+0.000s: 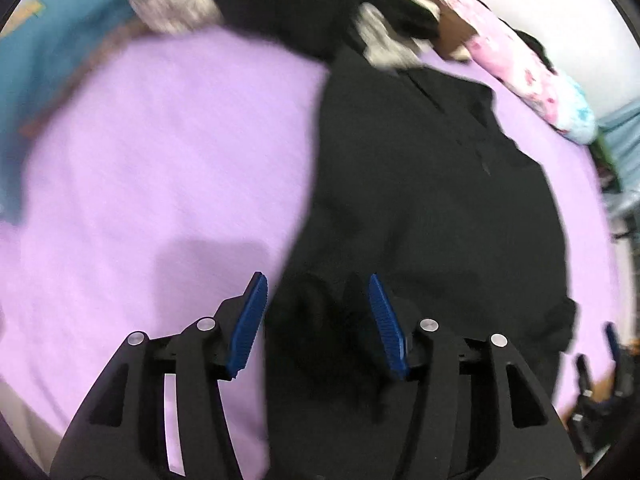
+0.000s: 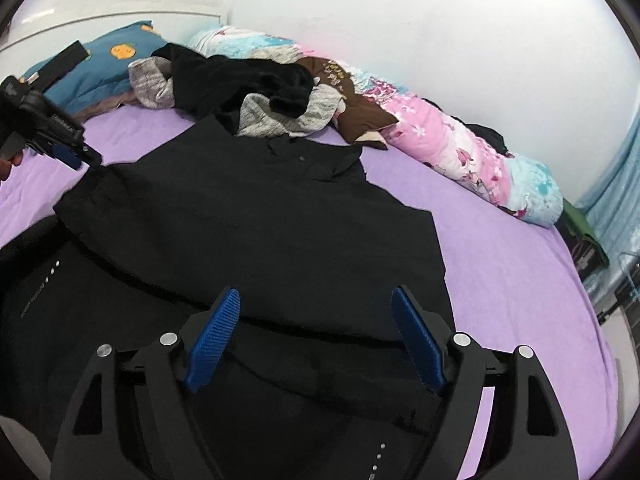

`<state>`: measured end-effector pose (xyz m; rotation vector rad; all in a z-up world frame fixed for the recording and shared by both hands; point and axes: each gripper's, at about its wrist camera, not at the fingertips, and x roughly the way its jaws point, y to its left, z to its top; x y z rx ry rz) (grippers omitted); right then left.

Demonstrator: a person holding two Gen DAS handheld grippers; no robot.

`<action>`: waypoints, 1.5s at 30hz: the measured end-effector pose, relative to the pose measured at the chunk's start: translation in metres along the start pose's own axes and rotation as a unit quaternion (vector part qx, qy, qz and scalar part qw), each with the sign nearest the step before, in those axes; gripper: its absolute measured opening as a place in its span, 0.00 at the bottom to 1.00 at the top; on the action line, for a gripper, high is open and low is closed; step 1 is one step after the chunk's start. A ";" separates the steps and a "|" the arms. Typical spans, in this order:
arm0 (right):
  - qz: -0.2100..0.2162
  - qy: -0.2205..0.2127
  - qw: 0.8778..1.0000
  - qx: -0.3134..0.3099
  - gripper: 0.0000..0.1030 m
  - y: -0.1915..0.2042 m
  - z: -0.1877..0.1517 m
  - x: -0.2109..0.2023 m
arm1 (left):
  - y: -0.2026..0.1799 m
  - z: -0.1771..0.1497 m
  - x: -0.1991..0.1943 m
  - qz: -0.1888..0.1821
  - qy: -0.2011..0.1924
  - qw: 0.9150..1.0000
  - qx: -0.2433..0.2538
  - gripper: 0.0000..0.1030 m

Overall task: Fold large clothes
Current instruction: 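Smooth the folded jacket flat with both open grippers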

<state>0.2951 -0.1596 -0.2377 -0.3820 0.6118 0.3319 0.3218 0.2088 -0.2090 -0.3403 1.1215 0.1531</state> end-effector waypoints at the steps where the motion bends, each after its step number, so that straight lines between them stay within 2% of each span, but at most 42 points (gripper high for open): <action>1: -0.001 -0.001 1.000 0.001 0.75 -0.001 0.001 0.001 | 0.000 0.002 -0.008 0.000 -0.009 1.000 0.001 0.57; 3: -0.003 -0.002 1.000 0.003 0.75 -0.004 0.003 0.002 | -0.002 0.003 -0.016 -0.011 -0.014 1.000 0.000 0.64; 5: -0.003 -0.001 1.000 0.011 0.75 -0.010 0.006 0.007 | -0.011 0.005 -0.026 -0.015 -0.034 0.999 0.001 0.64; 6: -0.001 -0.001 1.000 0.016 0.75 -0.012 0.006 0.008 | -0.016 0.008 -0.032 -0.032 -0.045 0.998 0.003 0.66; 8: 0.007 0.003 1.000 0.028 0.80 -0.019 0.008 0.013 | -0.025 0.011 -0.037 -0.080 -0.055 0.995 -0.002 0.75; 9: 0.011 0.003 0.999 0.032 0.81 -0.023 0.009 0.015 | -0.035 0.015 -0.033 -0.110 -0.055 0.992 -0.006 0.86; 10: 0.014 0.003 0.999 0.035 0.82 -0.026 0.010 0.018 | -0.040 0.017 -0.031 -0.120 -0.057 0.991 -0.010 0.92; 11: 0.016 0.005 0.999 0.038 0.84 -0.031 0.012 0.023 | -0.046 0.017 -0.028 -0.127 -0.062 0.990 -0.012 0.92; 14: 0.029 0.014 0.998 0.052 0.88 -0.045 0.016 0.038 | -0.069 0.017 -0.017 -0.124 -0.057 0.991 -0.007 0.93; 16: 0.035 0.023 0.997 0.072 0.92 -0.056 0.015 0.052 | -0.089 0.011 -0.008 -0.121 -0.048 0.991 0.021 0.94; 20: 0.049 0.040 0.989 0.132 0.92 -0.077 0.002 0.080 | -0.128 -0.001 0.015 -0.058 -0.052 0.992 0.097 0.94; 22: 0.066 0.052 0.983 0.162 0.93 -0.085 -0.005 0.098 | -0.131 -0.009 0.032 -0.046 -0.036 0.993 0.106 0.94; 23: 0.088 0.063 0.975 0.193 0.93 -0.094 -0.012 0.113 | -0.130 -0.011 0.042 -0.049 -0.026 0.994 0.099 0.94; 24: 0.090 0.075 0.970 0.213 0.93 -0.100 -0.016 0.124 | -0.126 -0.013 0.049 -0.047 -0.018 0.994 0.093 0.94; 26: 0.075 0.121 0.962 0.234 0.93 -0.108 -0.027 0.151 | -0.116 -0.017 0.073 -0.031 0.010 0.996 0.082 0.94; 28: 0.077 0.165 0.953 0.241 0.93 -0.110 -0.037 0.173 | -0.113 -0.024 0.088 -0.016 0.020 0.996 0.090 0.94; 30: 0.078 0.195 0.952 0.221 0.93 -0.105 -0.045 0.185 | -0.115 -0.028 0.095 -0.005 0.018 0.995 0.101 0.94; 31: 0.072 0.196 0.958 0.196 0.94 -0.099 -0.048 0.189 | -0.117 -0.031 0.100 0.005 0.017 0.994 0.110 0.94; 33: 0.063 0.193 0.962 0.183 0.94 -0.095 -0.048 0.191 | -0.122 -0.034 0.106 0.024 0.016 0.992 0.123 0.94; 35: 0.065 0.192 0.961 0.189 0.94 -0.097 -0.047 0.192 | -0.123 -0.034 0.107 0.025 0.012 0.992 0.122 0.94; 39: 0.054 0.186 0.964 0.180 0.94 -0.099 -0.037 0.177 | -0.112 -0.025 0.087 -0.002 -0.001 0.996 0.086 0.94; 42: 0.047 0.161 0.970 0.174 0.94 -0.103 -0.035 0.148 | -0.102 -0.028 0.062 -0.020 -0.013 0.997 0.075 0.94; 45: 0.053 0.150 0.967 0.199 0.94 -0.117 -0.044 0.119 | -0.086 -0.040 0.036 -0.025 -0.027 0.998 0.059 0.94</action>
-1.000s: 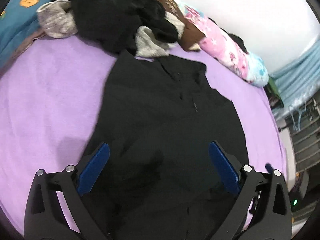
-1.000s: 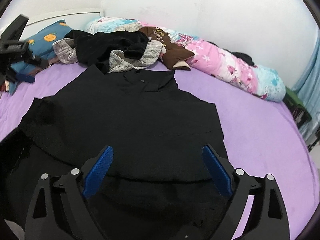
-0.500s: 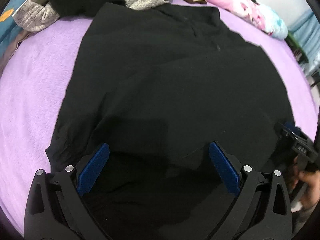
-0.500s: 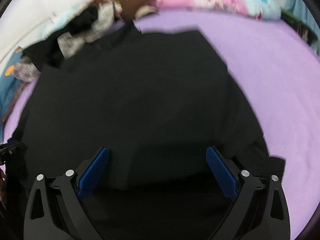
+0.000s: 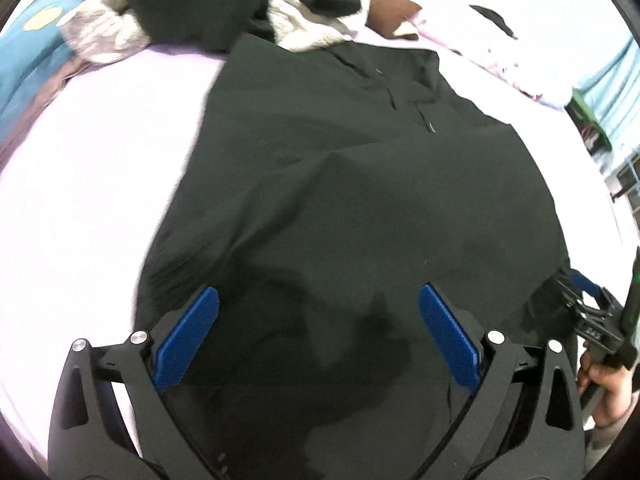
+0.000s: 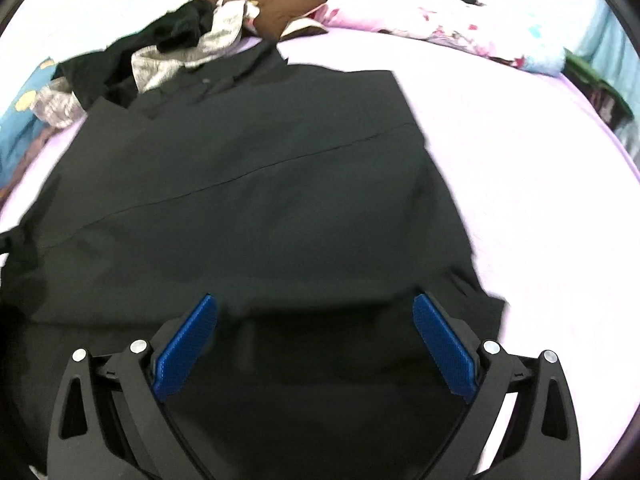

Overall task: Fold large clothes
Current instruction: 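Smooth the folded jacket flat with both open grippers, then move both open grippers to the long side edge of the black jacket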

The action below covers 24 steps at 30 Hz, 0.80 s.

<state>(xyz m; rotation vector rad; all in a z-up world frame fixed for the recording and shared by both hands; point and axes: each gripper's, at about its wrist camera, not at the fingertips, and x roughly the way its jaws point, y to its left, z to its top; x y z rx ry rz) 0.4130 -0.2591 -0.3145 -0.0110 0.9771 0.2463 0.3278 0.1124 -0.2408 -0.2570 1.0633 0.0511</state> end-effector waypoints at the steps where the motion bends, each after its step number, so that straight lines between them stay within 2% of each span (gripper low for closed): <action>1: 0.002 -0.004 1.000 0.007 0.94 -0.004 -0.004 -0.008 | 0.006 -0.006 -0.010 -0.002 -0.006 1.000 -0.007 0.94; 8: -0.007 -0.016 0.999 0.037 0.94 -0.038 -0.054 -0.063 | 0.029 -0.053 -0.052 0.010 -0.025 0.999 -0.018 0.94; 12: -0.018 -0.013 0.998 0.052 0.94 -0.058 -0.090 -0.087 | 0.038 -0.086 -0.069 0.020 -0.021 1.000 -0.008 0.94; 17: -0.013 0.008 0.997 0.071 0.94 -0.074 -0.130 -0.101 | 0.051 -0.122 -0.079 0.031 -0.010 0.999 0.005 0.94; 24: -0.006 0.037 0.995 0.094 0.94 -0.094 -0.173 -0.115 | 0.078 -0.160 -0.079 0.009 0.018 0.999 -0.036 0.94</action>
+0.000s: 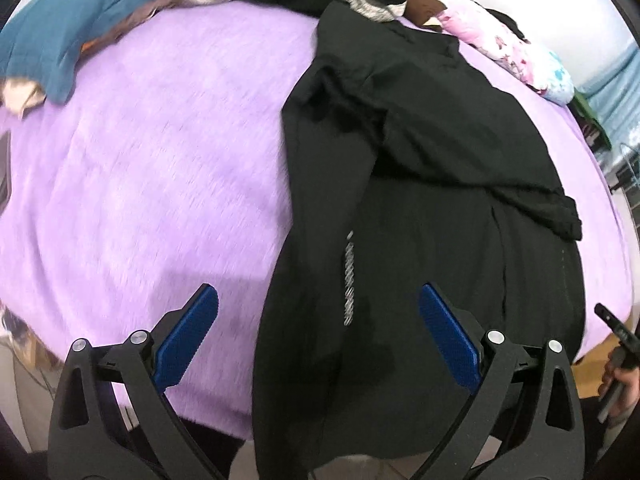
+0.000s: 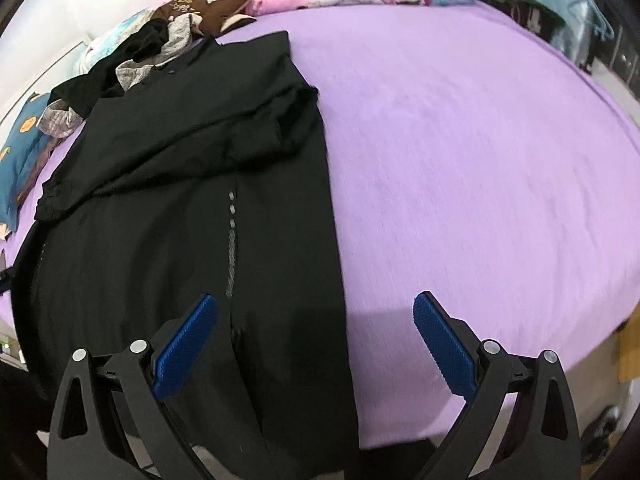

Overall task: Fold large clothes
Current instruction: 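Move both open grippers to the long side edge of the black jacket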

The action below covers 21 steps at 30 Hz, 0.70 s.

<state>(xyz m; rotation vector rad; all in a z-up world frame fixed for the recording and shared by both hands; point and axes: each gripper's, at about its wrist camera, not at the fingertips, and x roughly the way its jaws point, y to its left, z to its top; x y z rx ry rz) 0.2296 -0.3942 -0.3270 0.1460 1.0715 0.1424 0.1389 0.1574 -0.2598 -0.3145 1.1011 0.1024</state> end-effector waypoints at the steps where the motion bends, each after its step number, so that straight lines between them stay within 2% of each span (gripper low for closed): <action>1: 0.005 0.007 1.000 0.005 0.94 -0.003 -0.005 0.000 | 0.003 -0.004 -0.001 -0.002 0.002 1.000 -0.001 0.94; 5: 0.009 0.031 0.999 0.013 0.94 -0.008 -0.019 0.006 | 0.014 -0.017 -0.003 -0.012 0.004 1.000 -0.006 0.94; 10: 0.006 0.063 0.998 0.007 0.94 -0.010 -0.038 0.017 | 0.031 -0.036 0.000 -0.025 0.025 0.999 -0.016 0.94; 14: -0.003 0.105 0.994 0.001 0.94 -0.011 -0.054 0.033 | 0.045 -0.051 0.003 -0.041 0.045 0.998 -0.026 0.94; 21: -0.004 0.120 0.993 0.010 0.94 -0.011 -0.069 0.041 | 0.052 -0.067 0.011 -0.053 0.067 0.996 -0.026 0.94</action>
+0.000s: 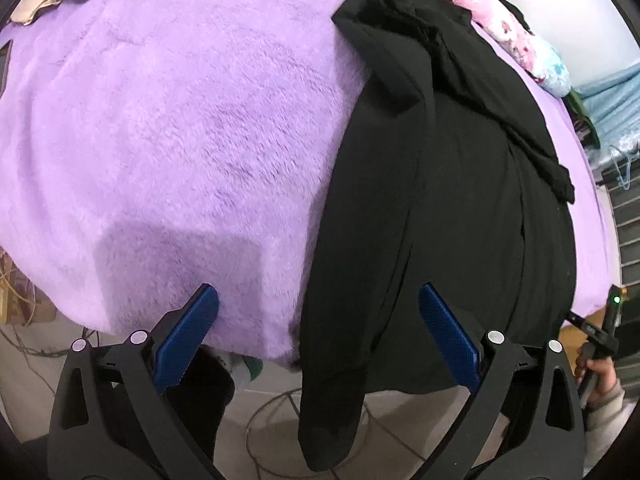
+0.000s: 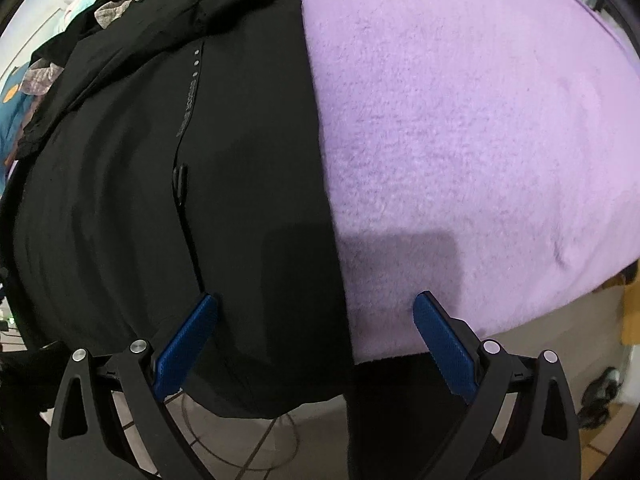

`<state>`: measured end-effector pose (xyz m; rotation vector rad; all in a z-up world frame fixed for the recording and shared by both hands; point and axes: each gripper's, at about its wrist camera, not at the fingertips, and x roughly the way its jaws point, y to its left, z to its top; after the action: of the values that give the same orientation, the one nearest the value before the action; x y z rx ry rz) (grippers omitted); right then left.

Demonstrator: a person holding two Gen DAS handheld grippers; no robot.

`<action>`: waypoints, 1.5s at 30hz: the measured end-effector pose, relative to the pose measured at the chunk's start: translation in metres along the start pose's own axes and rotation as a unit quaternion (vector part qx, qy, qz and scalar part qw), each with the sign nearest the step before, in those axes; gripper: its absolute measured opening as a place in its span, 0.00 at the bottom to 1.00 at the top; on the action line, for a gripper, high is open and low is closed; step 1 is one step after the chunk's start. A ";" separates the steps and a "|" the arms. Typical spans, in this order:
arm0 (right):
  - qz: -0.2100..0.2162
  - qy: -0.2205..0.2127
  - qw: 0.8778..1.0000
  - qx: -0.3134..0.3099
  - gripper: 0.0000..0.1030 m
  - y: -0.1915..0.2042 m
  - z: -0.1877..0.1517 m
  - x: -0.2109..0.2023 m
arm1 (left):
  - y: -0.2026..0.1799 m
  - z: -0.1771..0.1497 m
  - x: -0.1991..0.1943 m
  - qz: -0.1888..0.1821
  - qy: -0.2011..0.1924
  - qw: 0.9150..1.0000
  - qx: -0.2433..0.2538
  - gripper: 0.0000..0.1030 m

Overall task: Fold large clothes
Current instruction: 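Move both open grippers to the long side edge of the black jacket, then close both grippers on the jacket side edge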

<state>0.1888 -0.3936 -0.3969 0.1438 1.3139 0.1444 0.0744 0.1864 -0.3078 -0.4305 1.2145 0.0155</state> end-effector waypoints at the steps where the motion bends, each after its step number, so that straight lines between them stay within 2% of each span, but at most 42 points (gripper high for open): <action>1: -0.002 0.002 1.000 0.000 0.94 0.000 -0.001 0.002 | -0.002 -0.002 0.003 0.005 0.005 1.000 0.010 0.94; 2: -0.003 0.005 1.000 0.003 0.94 0.000 -0.002 0.003 | -0.005 -0.003 0.008 0.014 0.012 1.000 0.018 0.94; 10: -0.006 0.009 1.000 0.007 0.94 -0.005 -0.007 0.015 | -0.011 -0.017 0.026 0.012 0.040 0.998 0.036 0.94; 18: -0.013 0.011 1.000 -0.002 0.93 0.000 -0.010 0.022 | -0.013 -0.019 0.032 0.011 0.042 0.998 0.042 0.94; 21: -0.014 0.010 1.000 -0.004 0.89 0.002 -0.013 0.022 | -0.017 -0.020 0.034 0.017 0.044 0.998 0.051 0.94; 24: -0.021 0.010 1.000 -0.013 0.84 0.005 -0.017 0.023 | -0.022 -0.020 0.034 0.008 0.051 0.997 0.057 0.93; 27: -0.024 0.009 1.000 -0.011 0.76 0.003 -0.020 0.022 | -0.032 -0.025 0.037 0.007 0.060 0.995 0.083 0.91; 30: -0.020 0.010 1.000 -0.004 0.65 0.001 -0.023 0.020 | -0.034 -0.026 0.039 0.018 0.063 0.994 0.092 0.84; 34: -0.015 0.011 1.000 -0.005 0.50 0.002 -0.025 0.019 | -0.024 -0.021 0.033 0.013 0.060 0.996 0.061 0.70; 36: -0.009 0.012 1.000 -0.002 0.45 0.002 -0.027 0.019 | -0.021 -0.020 0.032 0.009 0.062 0.997 0.051 0.68; 39: -0.004 0.012 1.000 0.006 0.36 0.000 -0.030 0.020 | -0.023 -0.020 0.032 0.025 0.069 0.995 0.069 0.65; 41: 0.003 0.013 1.000 0.011 0.27 -0.003 -0.030 0.019 | -0.029 -0.016 0.035 0.034 0.073 0.994 0.073 0.60; 43: 0.009 0.014 1.000 0.016 0.21 -0.003 -0.030 0.016 | -0.027 -0.013 0.033 0.034 0.075 0.995 0.063 0.50; 45: 0.014 0.015 1.000 0.022 0.18 -0.004 -0.030 0.015 | -0.023 -0.009 0.030 0.030 0.077 0.995 0.050 0.44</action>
<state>0.1630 -0.3942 -0.4191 0.1968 1.3450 0.1418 0.0824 0.1557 -0.3299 -0.3120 1.3731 -0.0261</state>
